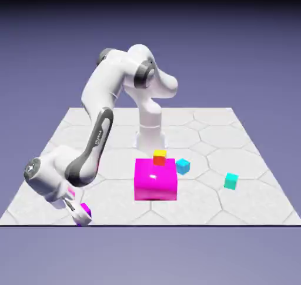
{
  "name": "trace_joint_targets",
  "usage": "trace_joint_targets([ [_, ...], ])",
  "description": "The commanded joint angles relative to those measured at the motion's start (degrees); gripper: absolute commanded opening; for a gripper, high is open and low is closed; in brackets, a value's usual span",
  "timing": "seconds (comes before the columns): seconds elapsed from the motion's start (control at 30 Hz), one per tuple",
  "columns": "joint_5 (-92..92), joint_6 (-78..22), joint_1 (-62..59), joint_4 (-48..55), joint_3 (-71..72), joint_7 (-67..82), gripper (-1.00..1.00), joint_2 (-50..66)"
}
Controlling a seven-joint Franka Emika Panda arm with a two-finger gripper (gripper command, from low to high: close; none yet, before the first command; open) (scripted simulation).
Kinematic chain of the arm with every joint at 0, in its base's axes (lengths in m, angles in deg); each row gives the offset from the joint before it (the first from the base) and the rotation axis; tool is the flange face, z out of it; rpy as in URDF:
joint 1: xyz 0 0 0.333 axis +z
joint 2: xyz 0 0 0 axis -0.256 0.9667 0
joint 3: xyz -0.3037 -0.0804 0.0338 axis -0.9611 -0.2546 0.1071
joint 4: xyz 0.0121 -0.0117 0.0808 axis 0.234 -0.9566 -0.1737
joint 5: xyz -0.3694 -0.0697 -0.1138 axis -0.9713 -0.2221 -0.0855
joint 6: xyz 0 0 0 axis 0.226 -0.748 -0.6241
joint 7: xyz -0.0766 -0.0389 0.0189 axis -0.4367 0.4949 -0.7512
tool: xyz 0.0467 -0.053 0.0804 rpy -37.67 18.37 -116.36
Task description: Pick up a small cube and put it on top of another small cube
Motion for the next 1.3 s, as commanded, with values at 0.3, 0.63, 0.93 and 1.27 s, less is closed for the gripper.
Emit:
trace_joint_targets([
  [0.3, -7.4, 2.3, 6.4, -16.7, 12.1, 4.8, -1.00, -15.6],
  [0.63, -14.7, 8.2, 13.9, -37.5, 26.3, 10.8, -1.00, -31.7],
  [0.93, -21.3, 13.4, 20.7, -56.2, 39.2, 16.3, -1.00, -46.3],
  [1.27, -30.0, 24.2, 24.9, -70.1, 45.7, 16.2, -1.00, -49.4],
])
